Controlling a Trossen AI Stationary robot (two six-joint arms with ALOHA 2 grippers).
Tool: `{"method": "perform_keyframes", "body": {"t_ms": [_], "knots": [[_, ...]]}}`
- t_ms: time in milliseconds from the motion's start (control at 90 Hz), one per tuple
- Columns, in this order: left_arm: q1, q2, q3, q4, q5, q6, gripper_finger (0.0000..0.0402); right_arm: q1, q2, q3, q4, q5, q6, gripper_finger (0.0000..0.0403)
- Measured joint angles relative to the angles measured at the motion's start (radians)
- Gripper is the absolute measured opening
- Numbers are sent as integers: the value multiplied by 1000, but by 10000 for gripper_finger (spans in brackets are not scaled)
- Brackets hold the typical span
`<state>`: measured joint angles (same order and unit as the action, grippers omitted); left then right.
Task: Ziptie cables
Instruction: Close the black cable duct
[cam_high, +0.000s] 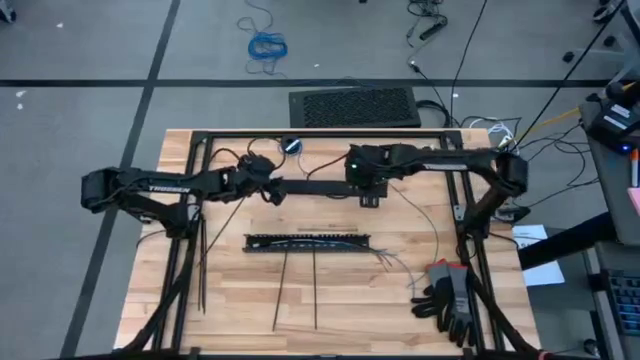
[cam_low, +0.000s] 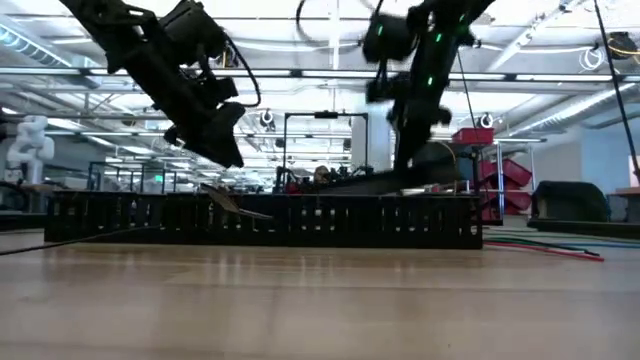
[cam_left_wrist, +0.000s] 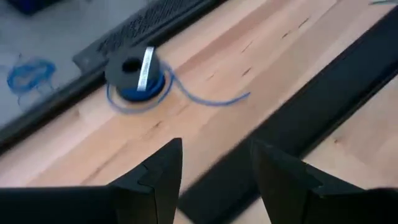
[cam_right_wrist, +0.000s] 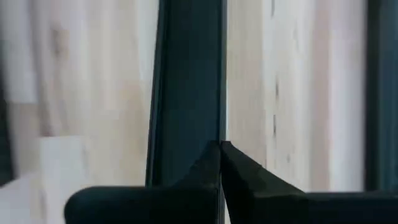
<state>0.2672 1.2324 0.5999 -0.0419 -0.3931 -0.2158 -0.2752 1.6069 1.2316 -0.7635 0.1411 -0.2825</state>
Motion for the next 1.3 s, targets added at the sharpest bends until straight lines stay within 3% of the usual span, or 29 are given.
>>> {"method": "perform_keyframes", "body": {"t_ms": [89, 222, 367, 489, 667, 1044, 1167, 1300], "knots": [[-8, 0, 0, 140, 60, 149, 187, 20, -52, 1, 1, 17, -15, 1], [25, -1, 1, 295, 227, 332, 194, 70, -82, 1, 4, 198, -61, 1], [133, 29, 2, 297, 408, 329, 210, 100, -84, 1, 10, 224, -65, 1], [187, 124, 1, 305, 496, 326, 224, 126, -84, 1, 31, 228, -65, 1], [188, 266, 15, 425, 555, 327, 229, 155, -84, 2, 40, 227, -78, 1], [184, 403, 113, 379, 637, 362, 227, 166, -84, 2, 39, 229, -78, 0], [184, 403, 145, 268, 637, 363, 192, 166, -84, 2, 40, 230, -81, 0], [184, 401, 156, 199, 636, 364, 83, 164, -84, 3, 19, 255, -79, 0]]}}
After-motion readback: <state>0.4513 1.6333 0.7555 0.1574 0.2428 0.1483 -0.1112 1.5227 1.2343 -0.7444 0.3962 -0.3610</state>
